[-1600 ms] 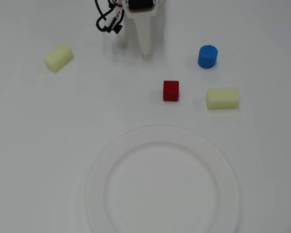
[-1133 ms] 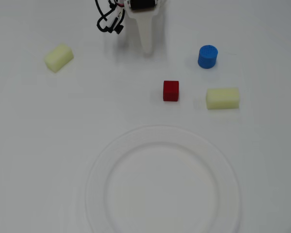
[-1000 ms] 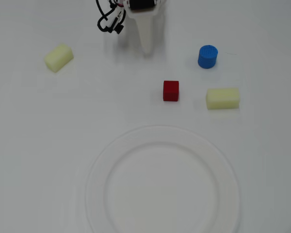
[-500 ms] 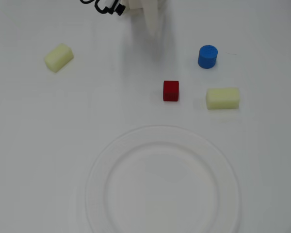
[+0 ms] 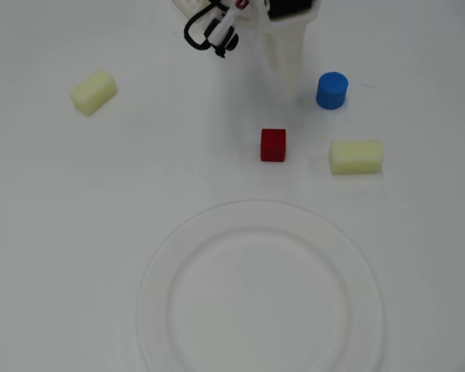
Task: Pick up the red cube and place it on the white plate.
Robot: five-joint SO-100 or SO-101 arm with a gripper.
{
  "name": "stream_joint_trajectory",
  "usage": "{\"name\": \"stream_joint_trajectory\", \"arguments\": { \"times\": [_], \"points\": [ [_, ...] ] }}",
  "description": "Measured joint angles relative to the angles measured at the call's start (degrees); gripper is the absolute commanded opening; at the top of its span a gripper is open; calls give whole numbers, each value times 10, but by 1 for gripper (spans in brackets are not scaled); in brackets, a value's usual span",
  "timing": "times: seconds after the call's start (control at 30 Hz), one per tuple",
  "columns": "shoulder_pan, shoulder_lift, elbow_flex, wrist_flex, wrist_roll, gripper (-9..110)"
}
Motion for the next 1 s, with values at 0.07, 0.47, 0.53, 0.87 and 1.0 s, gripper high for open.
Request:
{"name": "stream_joint_trajectory", "arguments": {
  "times": [0.07, 0.47, 0.53, 0.87, 1.0],
  "points": [
    [0, -38, -4, -18, 5, 24],
    [41, -226, -69, -91, 12, 25],
    [44, -236, -72, -98, 15, 25],
    [84, -281, -99, -116, -18, 25],
    [109, -294, -116, -116, -36, 24]
  ]
}}
